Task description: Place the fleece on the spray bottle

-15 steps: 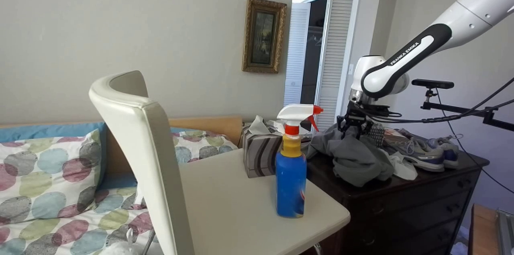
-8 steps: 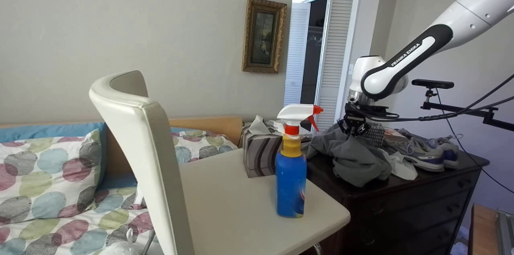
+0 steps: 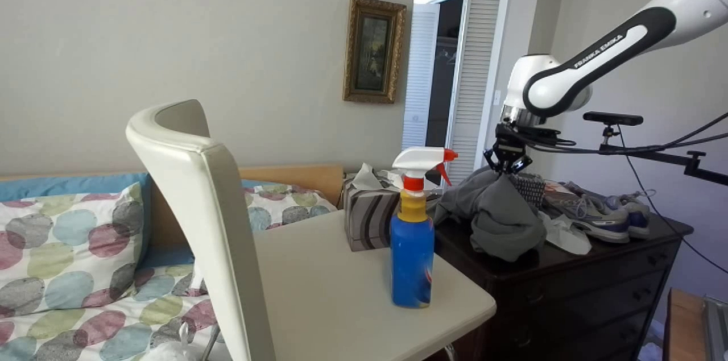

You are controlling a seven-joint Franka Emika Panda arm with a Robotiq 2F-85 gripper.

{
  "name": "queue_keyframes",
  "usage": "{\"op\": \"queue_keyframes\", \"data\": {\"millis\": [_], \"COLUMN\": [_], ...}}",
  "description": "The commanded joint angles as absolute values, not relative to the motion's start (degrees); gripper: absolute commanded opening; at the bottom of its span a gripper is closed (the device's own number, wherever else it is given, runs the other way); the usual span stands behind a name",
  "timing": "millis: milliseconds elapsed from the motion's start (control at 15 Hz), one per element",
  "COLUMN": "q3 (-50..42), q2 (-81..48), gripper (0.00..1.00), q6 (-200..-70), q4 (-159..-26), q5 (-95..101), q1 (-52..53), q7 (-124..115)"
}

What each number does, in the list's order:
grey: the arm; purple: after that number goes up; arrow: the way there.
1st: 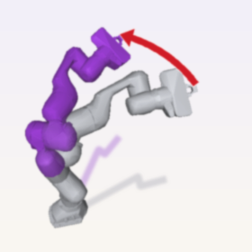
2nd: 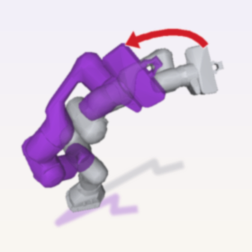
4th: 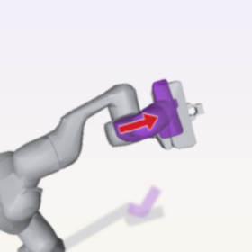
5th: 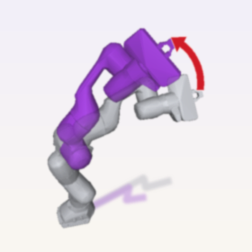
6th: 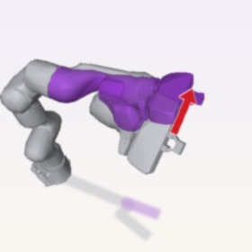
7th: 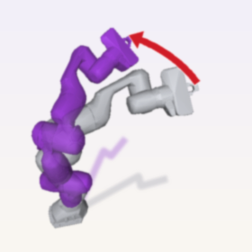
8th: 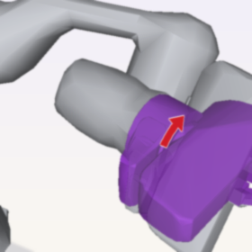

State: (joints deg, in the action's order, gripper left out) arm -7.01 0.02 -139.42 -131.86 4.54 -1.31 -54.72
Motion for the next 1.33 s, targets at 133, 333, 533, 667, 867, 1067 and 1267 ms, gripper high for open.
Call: {"op": "queue_keyframes", "data": {"millis": [133,333,533,667,867,1067,1267], "q3": [-4.40,-3.20,-3.37,-1.50,-1.70,-1.77,0.02], "q2": [16.54,22.99,28.00,25.46,28.18,28.04,28.29], "gripper": [0.01,0.01,0.01,0.05,0.05,0.05,0.01], "q6": [-138.33,-137.70,-134.25,-134.67,-132.34,-132.24,-131.17], "q4": [-136.79,-136.89,-135.49,-134.63,-134.67,-134.75,-132.86], "q5": [-11.40,-16.51,-21.70,-20.42,-22.28,-22.31,-21.61], "q1": [-0.82,0.01,1.38,-0.84,-0.48,-0.45,0.53], "q7": [-40.95,-35.12,-29.49,-30.74,-28.23,-27.95,-27.37]}}
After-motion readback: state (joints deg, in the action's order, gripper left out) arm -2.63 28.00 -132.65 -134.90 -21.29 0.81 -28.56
